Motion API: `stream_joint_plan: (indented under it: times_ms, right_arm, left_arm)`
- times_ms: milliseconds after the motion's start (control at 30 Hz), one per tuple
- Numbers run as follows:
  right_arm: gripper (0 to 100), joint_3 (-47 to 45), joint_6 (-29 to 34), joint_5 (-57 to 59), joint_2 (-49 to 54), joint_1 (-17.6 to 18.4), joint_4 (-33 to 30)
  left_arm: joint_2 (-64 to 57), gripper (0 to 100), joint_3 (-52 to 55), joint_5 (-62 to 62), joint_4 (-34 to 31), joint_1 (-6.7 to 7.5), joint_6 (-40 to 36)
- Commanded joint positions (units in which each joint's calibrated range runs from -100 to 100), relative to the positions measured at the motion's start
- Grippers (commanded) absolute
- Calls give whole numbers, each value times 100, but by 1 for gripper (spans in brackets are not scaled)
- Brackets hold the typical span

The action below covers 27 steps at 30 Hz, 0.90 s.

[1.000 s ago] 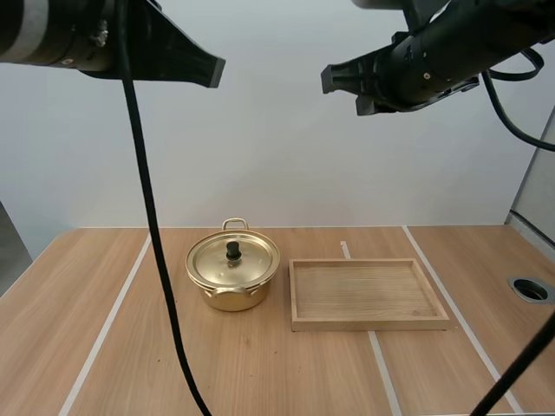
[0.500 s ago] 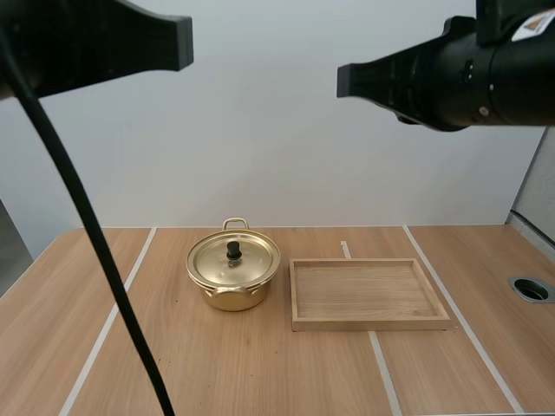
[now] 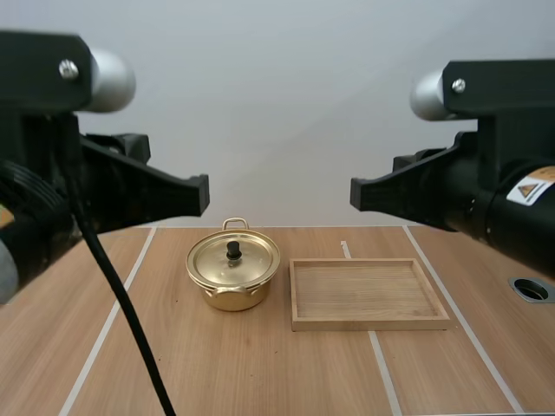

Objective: Open the pot, put the grape inside, and close it

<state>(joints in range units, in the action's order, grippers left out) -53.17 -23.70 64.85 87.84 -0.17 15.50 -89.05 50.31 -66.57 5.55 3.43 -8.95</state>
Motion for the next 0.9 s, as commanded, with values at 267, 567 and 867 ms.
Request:
stream_joint_plan:
  times_ms: [267,567,867]
  right_arm:
    - [0,-1540,-7,-2070,280,-20,-286]
    - [0,-2913,-7,-4025,280,-20,-505]
    - [0,-3695,-7,-4163,291,-20,-514]
  left_arm:
    - [-199,0,1661,1873,-149,-221,114]
    - [-199,0,2951,3380,-163,-225,594]
    - [-199,0,3669,3396,-163,-225,649]
